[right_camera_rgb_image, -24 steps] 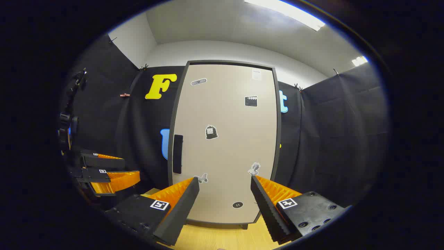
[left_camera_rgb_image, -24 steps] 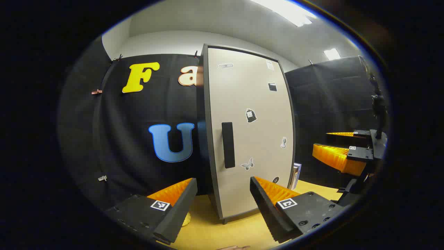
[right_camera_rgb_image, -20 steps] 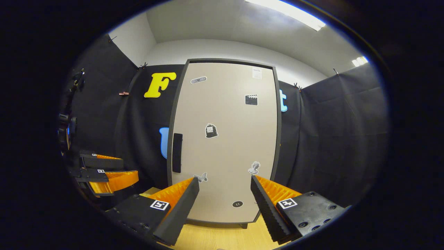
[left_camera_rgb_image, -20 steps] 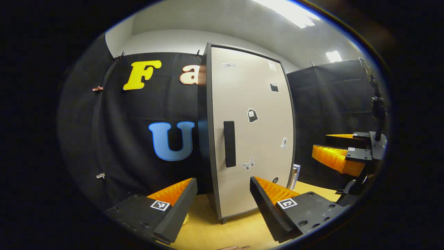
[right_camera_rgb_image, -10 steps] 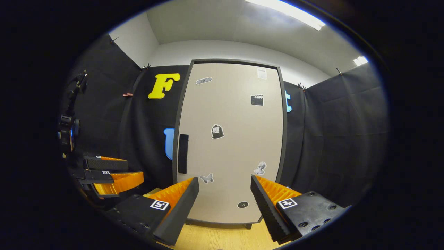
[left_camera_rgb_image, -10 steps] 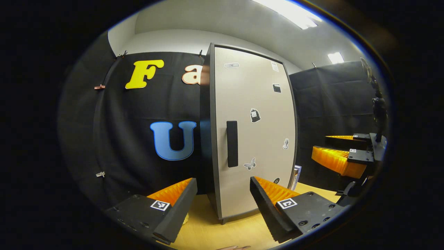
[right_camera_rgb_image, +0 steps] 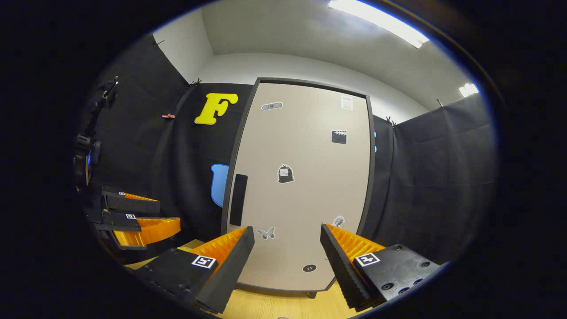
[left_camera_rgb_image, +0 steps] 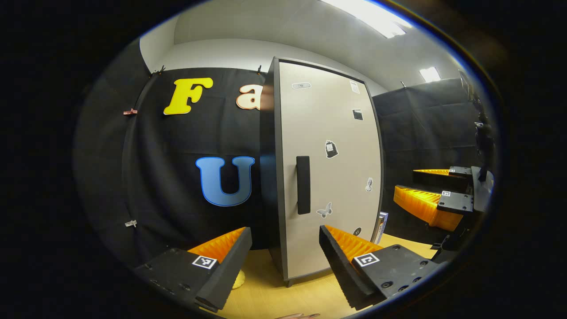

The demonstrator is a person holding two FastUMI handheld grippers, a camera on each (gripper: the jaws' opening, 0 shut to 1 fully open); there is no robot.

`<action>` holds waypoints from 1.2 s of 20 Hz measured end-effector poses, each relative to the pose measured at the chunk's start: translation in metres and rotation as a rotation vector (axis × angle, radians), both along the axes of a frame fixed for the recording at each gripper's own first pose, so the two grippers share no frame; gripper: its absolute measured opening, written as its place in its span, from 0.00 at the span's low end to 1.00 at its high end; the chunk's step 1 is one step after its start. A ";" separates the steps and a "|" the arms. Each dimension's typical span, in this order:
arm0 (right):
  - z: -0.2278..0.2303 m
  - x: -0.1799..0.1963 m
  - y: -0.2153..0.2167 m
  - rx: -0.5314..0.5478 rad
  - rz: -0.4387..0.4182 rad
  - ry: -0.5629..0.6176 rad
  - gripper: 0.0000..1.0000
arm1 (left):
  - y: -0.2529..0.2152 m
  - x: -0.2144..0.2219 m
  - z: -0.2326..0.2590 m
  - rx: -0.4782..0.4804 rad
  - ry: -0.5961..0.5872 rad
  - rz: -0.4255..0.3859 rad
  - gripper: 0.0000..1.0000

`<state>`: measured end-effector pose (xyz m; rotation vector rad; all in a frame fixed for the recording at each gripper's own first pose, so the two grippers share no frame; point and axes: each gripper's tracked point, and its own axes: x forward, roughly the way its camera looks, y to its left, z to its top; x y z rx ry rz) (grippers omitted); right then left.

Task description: Open the cabinet door with the right hand, grasp the bottle in the cabinet with the left hand and place it on the coaster, then close the cabinet door with the right hand.

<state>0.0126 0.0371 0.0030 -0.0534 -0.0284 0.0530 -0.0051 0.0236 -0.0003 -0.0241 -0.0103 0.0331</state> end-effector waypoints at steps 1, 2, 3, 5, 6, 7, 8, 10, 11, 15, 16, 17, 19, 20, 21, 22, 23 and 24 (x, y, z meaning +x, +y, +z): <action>-0.001 0.003 0.005 0.007 0.005 0.003 0.97 | 0.005 -0.002 -0.001 0.002 0.002 0.009 0.96; 0.000 0.005 0.010 0.018 0.012 0.003 0.97 | 0.011 -0.003 -0.001 0.006 0.004 0.020 0.96; 0.000 0.007 0.016 0.033 0.023 0.007 0.97 | 0.018 -0.003 -0.003 0.011 0.008 0.033 0.96; 0.002 0.011 0.029 0.066 0.052 0.011 0.97 | 0.029 -0.004 -0.006 0.017 0.016 0.052 0.96; 0.003 0.015 0.035 0.078 0.060 0.012 0.98 | 0.033 -0.005 -0.008 0.016 0.018 0.058 0.96; 0.004 0.020 0.041 0.084 0.065 0.010 0.97 | 0.037 -0.006 -0.008 0.013 0.020 0.061 0.96; 0.005 0.027 0.047 0.085 0.067 0.008 0.97 | 0.041 -0.007 -0.009 0.011 0.022 0.064 0.96; 0.005 0.042 0.057 0.084 0.063 0.007 0.97 | 0.051 -0.009 -0.011 0.013 0.026 0.074 0.96; 0.005 0.049 0.063 0.086 0.060 0.005 0.97 | 0.057 -0.011 -0.012 0.015 0.027 0.083 0.96; 0.007 0.079 0.088 0.128 0.066 0.002 0.97 | 0.078 -0.017 -0.014 0.002 0.024 0.111 0.96; 0.005 0.087 0.094 0.129 0.072 0.006 0.97 | 0.081 -0.018 -0.016 -0.004 0.024 0.116 0.96; 0.002 0.097 0.098 0.124 0.066 0.010 0.97 | 0.086 -0.018 -0.017 -0.007 0.026 0.119 0.96; -0.008 0.116 0.105 0.113 0.051 0.033 0.97 | 0.094 -0.018 -0.019 -0.001 0.020 0.123 0.96; -0.013 0.124 0.109 0.116 0.049 0.045 0.97 | 0.097 -0.019 -0.020 0.005 0.018 0.126 0.96; -0.016 0.132 0.114 0.122 0.051 0.050 0.97 | 0.101 -0.018 -0.020 0.011 0.014 0.128 0.96; -0.019 0.137 0.118 0.126 0.047 0.056 0.97 | 0.104 -0.018 -0.020 0.018 0.010 0.131 0.96; -0.022 0.144 0.118 0.129 0.036 0.062 0.97 | 0.107 -0.018 -0.019 0.021 0.005 0.133 0.96; -0.025 0.150 0.118 0.132 0.021 0.067 0.98 | 0.108 -0.016 -0.017 0.020 -0.006 0.129 0.96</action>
